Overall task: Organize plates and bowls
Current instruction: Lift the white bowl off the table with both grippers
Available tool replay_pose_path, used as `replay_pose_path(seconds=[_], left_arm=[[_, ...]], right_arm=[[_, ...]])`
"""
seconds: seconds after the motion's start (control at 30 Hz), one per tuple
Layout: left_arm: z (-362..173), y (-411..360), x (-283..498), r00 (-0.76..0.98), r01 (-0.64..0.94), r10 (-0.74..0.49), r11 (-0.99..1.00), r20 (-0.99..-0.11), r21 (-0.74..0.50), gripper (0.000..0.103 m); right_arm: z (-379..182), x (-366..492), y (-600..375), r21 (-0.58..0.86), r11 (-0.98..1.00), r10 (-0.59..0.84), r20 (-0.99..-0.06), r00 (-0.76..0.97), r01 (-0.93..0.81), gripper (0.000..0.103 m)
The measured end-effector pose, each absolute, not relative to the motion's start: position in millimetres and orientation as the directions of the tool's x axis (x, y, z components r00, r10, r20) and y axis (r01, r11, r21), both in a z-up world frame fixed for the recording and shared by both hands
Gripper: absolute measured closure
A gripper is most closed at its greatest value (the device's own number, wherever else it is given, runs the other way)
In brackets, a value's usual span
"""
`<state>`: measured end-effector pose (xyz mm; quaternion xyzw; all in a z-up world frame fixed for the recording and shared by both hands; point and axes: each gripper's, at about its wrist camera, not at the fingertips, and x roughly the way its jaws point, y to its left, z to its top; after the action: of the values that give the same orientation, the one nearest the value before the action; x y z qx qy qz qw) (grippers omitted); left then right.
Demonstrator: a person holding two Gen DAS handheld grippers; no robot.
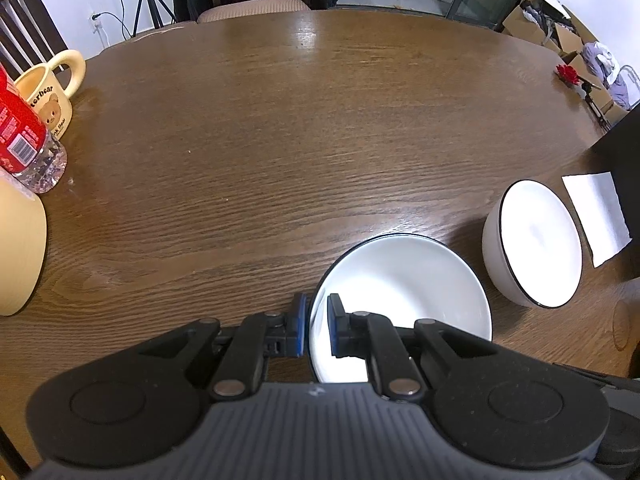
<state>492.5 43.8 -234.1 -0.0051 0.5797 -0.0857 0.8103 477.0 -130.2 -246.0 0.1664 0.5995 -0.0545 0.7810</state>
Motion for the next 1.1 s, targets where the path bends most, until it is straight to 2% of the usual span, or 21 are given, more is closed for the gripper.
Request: replay_pose_path(seconds=[1.1], left_arm=[[-182.5, 50.9, 437.7, 0.4, 0.07, -0.121, 0.992, -0.909, -0.101, 0.091]], right_arm=[[-197.8, 436.1, -128.8, 0.216, 0.955, 0.137, -0.929, 0.343, 0.204, 0.095]])
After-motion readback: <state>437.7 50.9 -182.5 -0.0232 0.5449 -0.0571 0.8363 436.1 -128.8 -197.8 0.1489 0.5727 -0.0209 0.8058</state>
